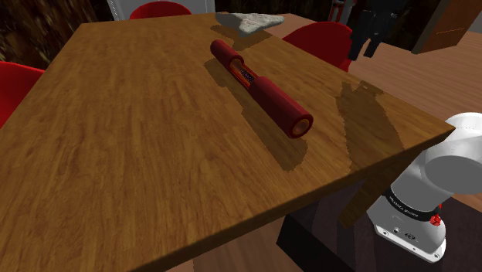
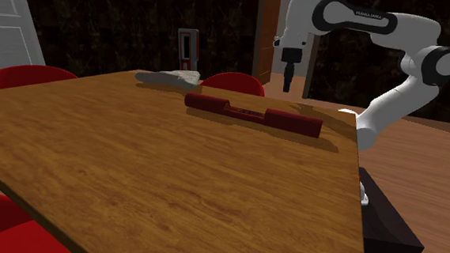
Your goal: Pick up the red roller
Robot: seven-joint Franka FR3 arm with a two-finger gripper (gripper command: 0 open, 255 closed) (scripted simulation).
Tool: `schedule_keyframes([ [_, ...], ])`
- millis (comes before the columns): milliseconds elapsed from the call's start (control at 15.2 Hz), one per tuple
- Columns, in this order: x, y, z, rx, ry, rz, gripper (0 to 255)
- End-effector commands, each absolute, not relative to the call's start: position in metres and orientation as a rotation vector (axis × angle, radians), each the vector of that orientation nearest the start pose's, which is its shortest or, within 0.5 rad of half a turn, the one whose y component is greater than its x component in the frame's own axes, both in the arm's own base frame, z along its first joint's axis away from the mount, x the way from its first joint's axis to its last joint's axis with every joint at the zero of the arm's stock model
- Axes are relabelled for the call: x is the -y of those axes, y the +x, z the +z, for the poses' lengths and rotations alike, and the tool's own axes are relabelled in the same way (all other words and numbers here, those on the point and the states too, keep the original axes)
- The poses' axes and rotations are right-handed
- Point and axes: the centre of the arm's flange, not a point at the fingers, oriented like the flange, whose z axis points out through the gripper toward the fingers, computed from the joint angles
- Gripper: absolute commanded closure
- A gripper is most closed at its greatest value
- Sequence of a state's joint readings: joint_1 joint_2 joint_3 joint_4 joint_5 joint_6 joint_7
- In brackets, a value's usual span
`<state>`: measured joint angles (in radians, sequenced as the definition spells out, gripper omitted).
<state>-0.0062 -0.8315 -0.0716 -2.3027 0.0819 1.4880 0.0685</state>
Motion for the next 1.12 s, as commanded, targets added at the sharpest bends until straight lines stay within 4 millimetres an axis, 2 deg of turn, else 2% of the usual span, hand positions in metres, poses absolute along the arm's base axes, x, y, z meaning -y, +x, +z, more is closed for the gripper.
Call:
schedule_keyframes([
  [0,0.022,0.285,0.622,-0.174,-3.002,-0.022,0],
  [1056,-0.174,0.376,0.644,-0.279,-3.033,-0.026,0],
])
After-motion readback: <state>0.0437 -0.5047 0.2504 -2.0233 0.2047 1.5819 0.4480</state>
